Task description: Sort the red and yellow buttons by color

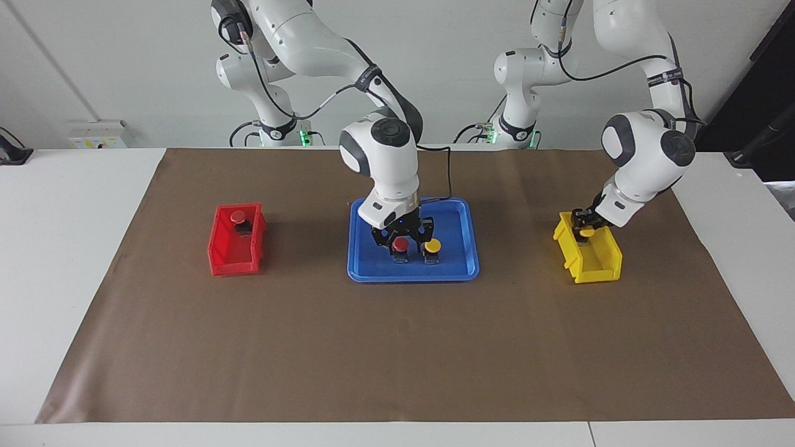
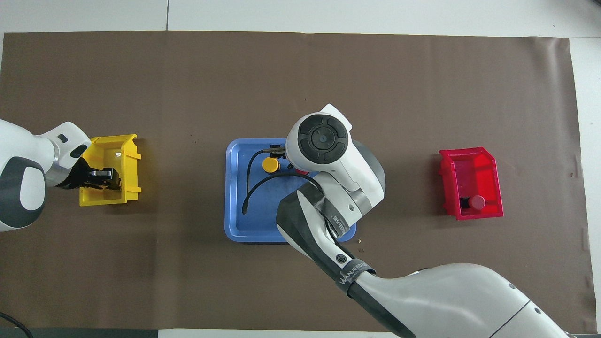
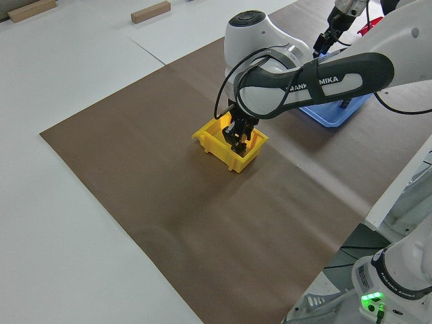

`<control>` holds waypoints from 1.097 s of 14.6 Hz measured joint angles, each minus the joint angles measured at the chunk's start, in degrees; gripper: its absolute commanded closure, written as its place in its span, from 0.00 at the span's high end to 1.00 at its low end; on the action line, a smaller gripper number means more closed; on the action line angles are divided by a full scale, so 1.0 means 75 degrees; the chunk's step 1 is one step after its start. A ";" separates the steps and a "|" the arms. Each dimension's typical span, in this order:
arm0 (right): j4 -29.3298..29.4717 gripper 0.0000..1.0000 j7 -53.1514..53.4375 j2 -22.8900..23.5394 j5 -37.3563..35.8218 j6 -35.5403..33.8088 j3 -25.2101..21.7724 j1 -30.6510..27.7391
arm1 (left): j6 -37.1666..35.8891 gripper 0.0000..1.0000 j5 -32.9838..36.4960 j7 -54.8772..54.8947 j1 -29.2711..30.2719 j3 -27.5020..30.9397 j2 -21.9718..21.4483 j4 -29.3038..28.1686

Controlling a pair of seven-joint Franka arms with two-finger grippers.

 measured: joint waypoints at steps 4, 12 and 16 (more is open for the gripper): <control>-0.0136 0.67 0.0000 0.0004 -0.0136 0.0007 -0.0002 0.0000 | 0.0040 0.45 0.0000 -0.0002 0.0000 0.0000 -0.0002 -0.0003; -0.0364 0.64 0.0000 0.0003 -0.0140 0.0044 0.0001 0.0025 | 0.0122 0.52 0.0000 -0.0007 0.0001 0.0002 -0.0005 -0.0007; -0.0449 0.57 0.0000 0.0000 -0.0140 0.0051 0.0011 0.0029 | 0.0107 0.53 0.0000 -0.0007 0.0009 0.0016 -0.0014 0.0070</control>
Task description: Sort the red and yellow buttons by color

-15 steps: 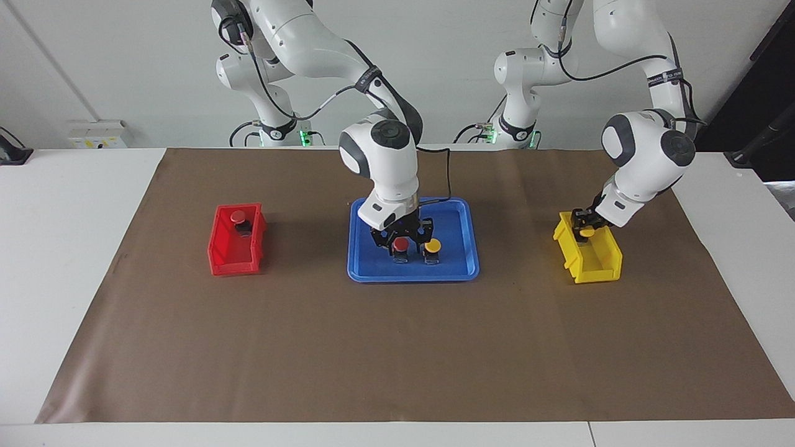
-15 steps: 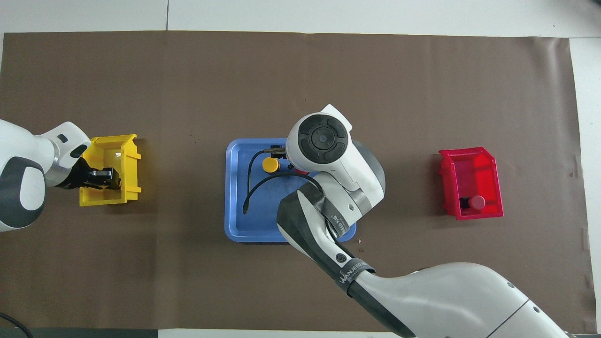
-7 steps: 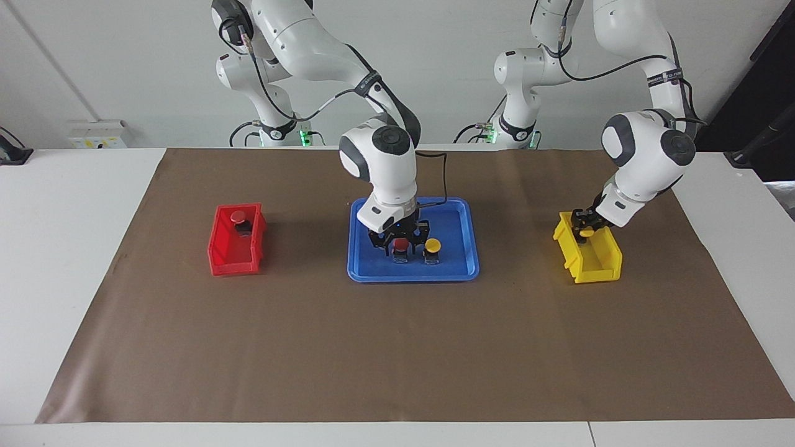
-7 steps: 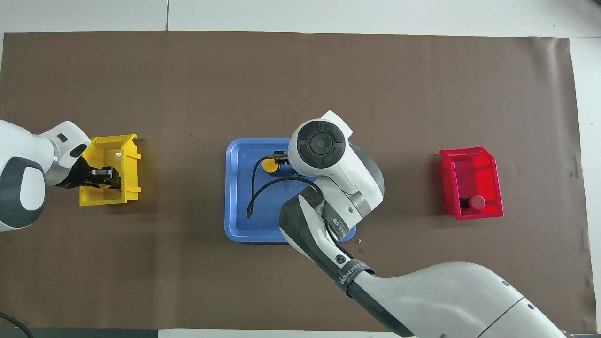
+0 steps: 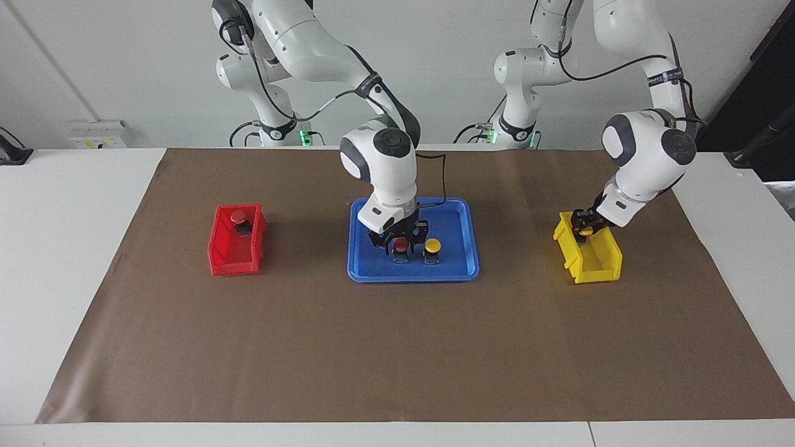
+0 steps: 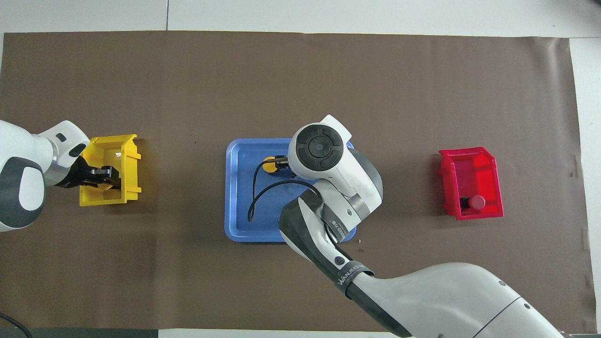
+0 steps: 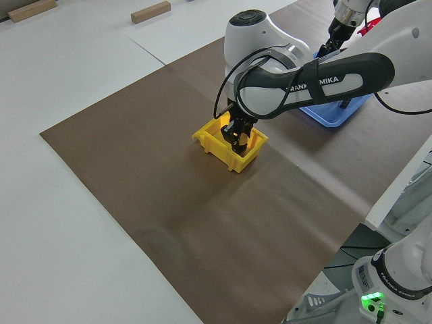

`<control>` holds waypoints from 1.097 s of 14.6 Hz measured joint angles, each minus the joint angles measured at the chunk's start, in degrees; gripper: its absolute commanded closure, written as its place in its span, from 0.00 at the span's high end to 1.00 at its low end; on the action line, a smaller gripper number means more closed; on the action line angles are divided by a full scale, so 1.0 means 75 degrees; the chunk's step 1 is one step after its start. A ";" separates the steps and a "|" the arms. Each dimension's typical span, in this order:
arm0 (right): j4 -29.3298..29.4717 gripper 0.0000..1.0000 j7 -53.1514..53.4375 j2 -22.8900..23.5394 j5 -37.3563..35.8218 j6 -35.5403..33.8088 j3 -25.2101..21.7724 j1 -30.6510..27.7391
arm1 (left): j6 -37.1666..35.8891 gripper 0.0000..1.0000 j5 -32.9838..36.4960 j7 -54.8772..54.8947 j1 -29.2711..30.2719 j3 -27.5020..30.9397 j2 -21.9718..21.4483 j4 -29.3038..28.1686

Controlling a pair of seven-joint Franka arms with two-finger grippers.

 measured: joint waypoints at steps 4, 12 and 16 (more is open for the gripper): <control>-0.0007 0.38 0.0000 -0.0005 0.0000 0.0048 0.0004 0.0000 | -0.1053 0.70 0.0000 -0.0005 0.0003 0.0016 -0.0014 0.0853; 0.0376 0.30 -0.0175 -0.0277 -0.0005 -0.0477 -0.0042 -0.0170 | -0.1847 0.98 -0.0054 -0.3549 -0.2245 -0.0189 -0.0136 0.1811; 0.0452 0.30 -0.2175 -0.1381 -0.0006 -0.2004 -0.0090 -0.1519 | -0.0859 0.98 -0.0340 -0.5960 -0.4127 -0.0246 0.0189 0.1797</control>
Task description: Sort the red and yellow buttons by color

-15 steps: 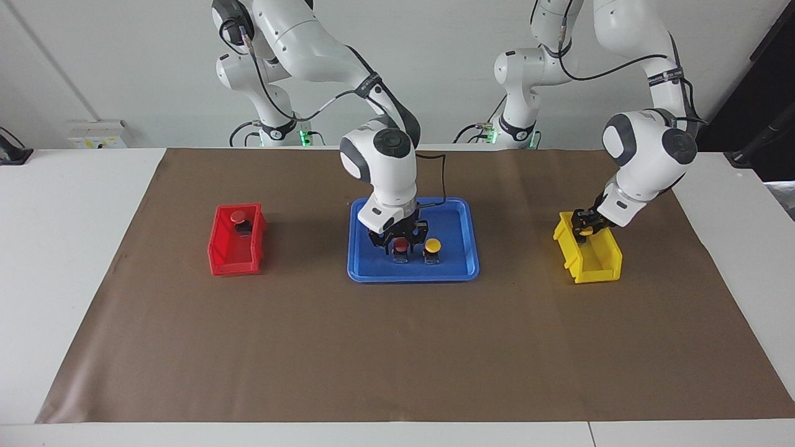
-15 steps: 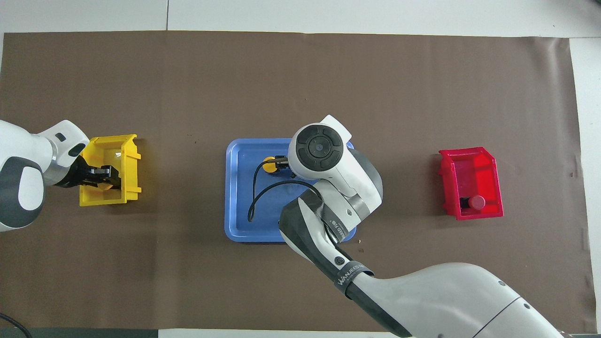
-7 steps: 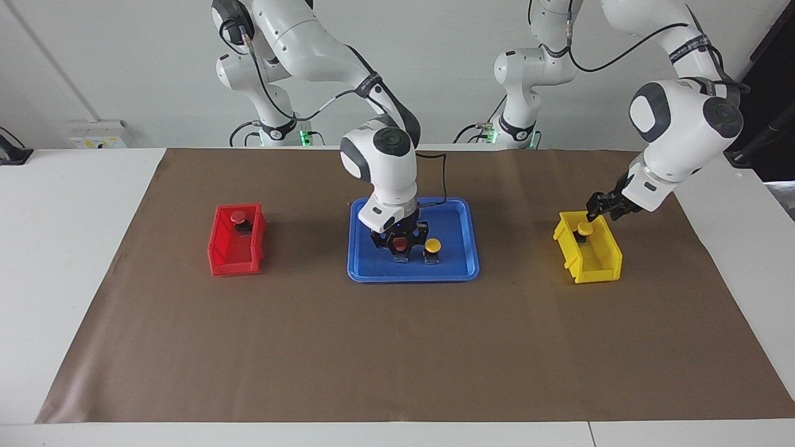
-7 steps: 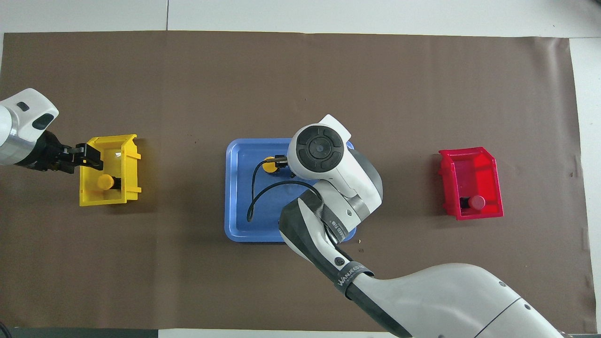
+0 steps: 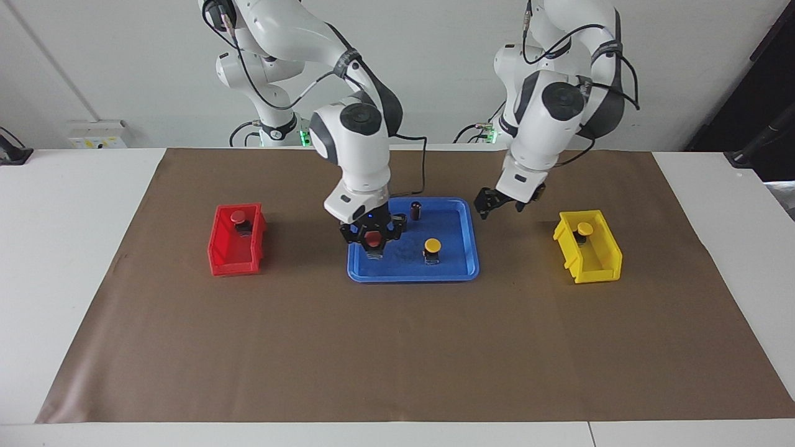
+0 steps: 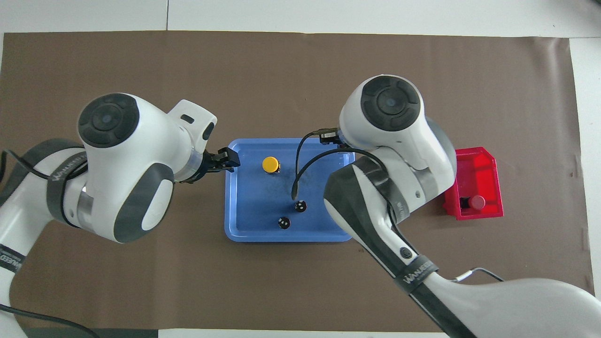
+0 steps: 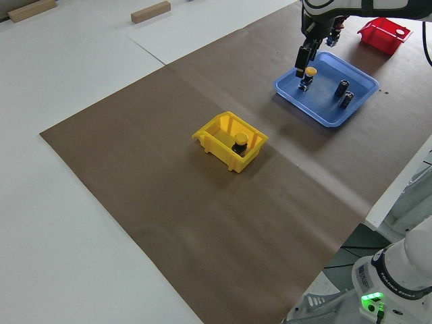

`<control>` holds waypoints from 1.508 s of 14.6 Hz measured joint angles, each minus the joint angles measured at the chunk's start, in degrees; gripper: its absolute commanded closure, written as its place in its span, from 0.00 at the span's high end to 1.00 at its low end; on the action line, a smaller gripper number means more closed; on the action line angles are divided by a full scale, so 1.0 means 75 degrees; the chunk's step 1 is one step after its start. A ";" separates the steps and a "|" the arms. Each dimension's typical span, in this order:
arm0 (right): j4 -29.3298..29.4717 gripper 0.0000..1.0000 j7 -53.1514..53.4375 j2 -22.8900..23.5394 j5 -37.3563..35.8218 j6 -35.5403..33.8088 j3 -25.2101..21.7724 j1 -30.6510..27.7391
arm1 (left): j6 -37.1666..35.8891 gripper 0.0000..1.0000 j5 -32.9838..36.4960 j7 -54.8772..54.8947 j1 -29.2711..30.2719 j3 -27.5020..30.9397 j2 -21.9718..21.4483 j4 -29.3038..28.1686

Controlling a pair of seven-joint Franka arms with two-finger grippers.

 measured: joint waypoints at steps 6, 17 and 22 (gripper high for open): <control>-0.0803 0.30 -0.2995 -0.0622 0.0228 -0.0383 -0.0017 -0.2642 | 0.1440 0.97 -0.0009 -0.0999 -0.0870 0.0049 0.1289 0.0133; -0.3174 0.30 -0.3800 -0.1332 0.0308 0.1495 0.0082 -0.3276 | 0.1801 0.56 -0.0009 -0.0971 -0.0863 0.0115 0.1774 0.0540; -0.3722 0.35 -0.3800 -0.1376 0.0308 0.2091 0.0078 -0.3279 | 0.1807 0.20 -0.0009 -0.0971 -0.0859 0.0136 0.1832 0.0643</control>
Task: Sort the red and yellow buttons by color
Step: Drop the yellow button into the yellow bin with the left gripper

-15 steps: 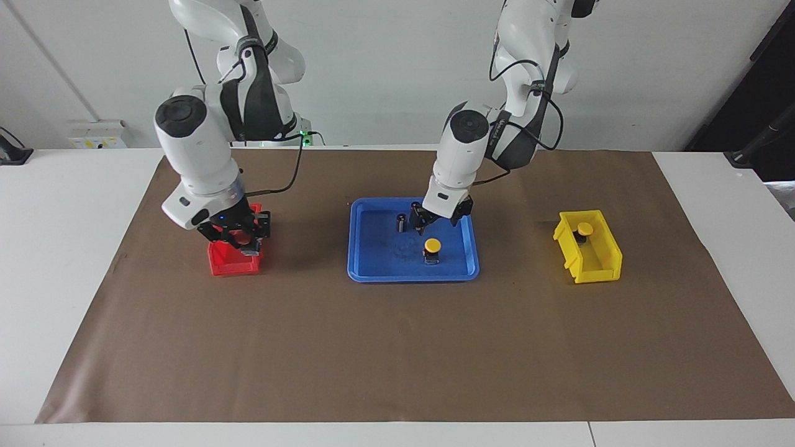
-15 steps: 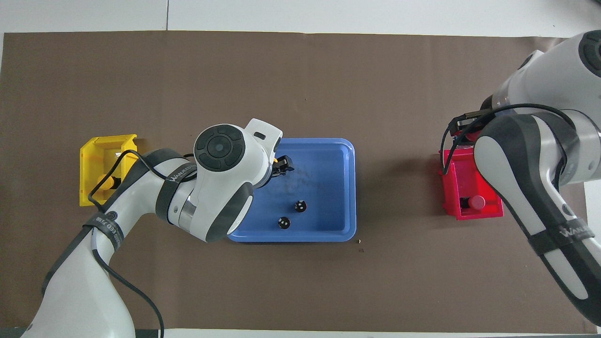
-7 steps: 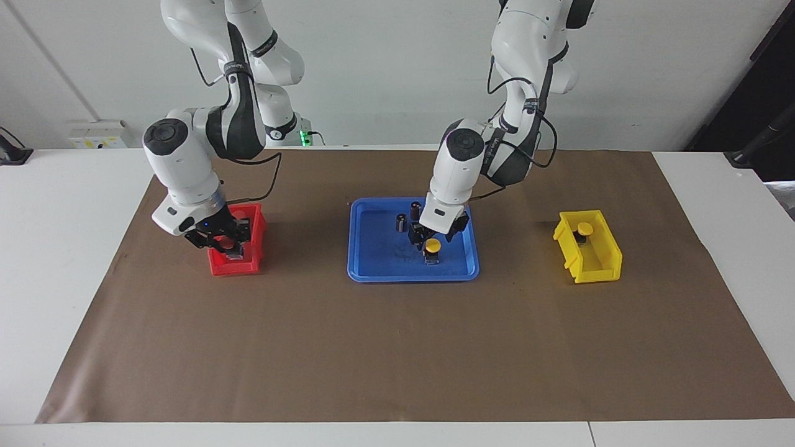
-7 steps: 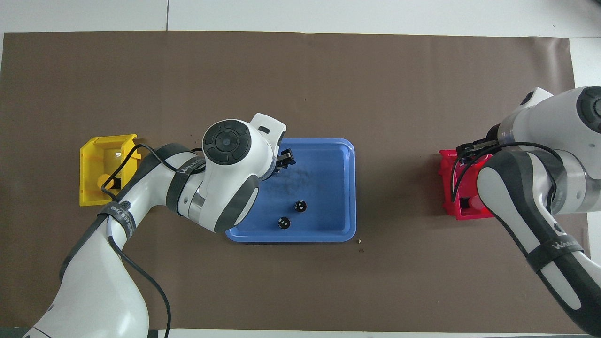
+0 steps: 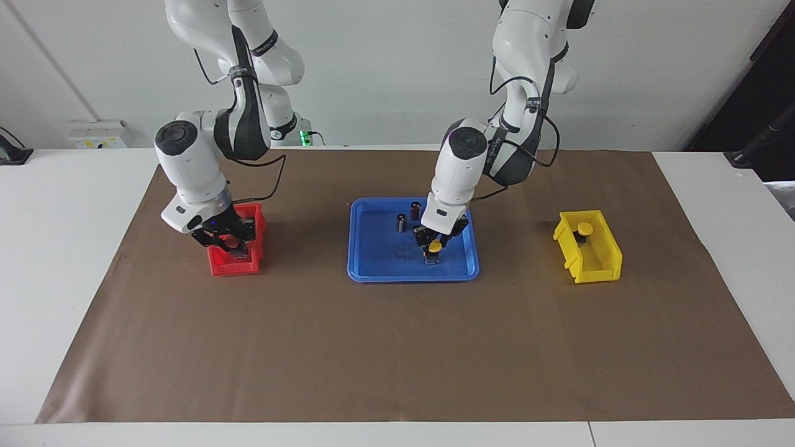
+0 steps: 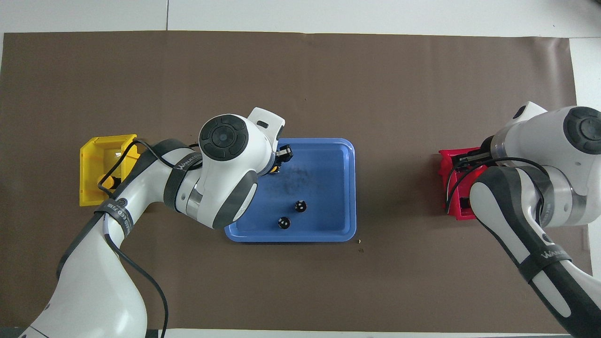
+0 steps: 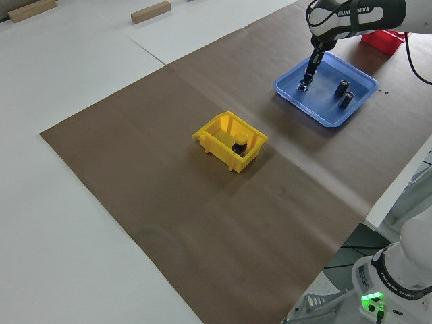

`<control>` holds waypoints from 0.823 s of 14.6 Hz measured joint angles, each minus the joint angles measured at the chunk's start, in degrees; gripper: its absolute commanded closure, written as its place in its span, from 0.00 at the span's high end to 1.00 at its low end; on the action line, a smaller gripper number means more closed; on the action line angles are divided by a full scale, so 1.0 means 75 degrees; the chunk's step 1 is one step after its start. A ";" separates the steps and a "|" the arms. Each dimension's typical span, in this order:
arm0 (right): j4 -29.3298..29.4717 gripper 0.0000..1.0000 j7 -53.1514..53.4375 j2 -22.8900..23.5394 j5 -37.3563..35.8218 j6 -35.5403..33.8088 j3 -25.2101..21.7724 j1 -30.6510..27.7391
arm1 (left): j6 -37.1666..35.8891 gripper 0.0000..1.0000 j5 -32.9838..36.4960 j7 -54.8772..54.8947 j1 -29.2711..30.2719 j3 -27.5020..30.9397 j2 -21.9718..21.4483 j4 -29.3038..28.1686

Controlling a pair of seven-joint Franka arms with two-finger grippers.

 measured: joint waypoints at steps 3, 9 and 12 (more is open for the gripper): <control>-0.0122 0.41 0.0000 0.0000 0.0000 0.0183 -0.0001 -0.0001 | 0.0016 0.01 0.0000 0.0000 0.0000 0.0002 0.0037 0.0040; -0.0204 0.45 -0.0039 -0.0001 0.0000 0.0185 -0.0026 -0.0036 | -0.3927 0.01 0.0003 0.1543 0.1018 0.0153 -0.0117 0.2414; -0.0244 0.58 -0.0129 -0.0001 0.0000 0.0190 -0.0037 -0.0043 | -0.5134 0.01 0.0181 0.3532 0.2243 0.0228 -0.0515 0.2979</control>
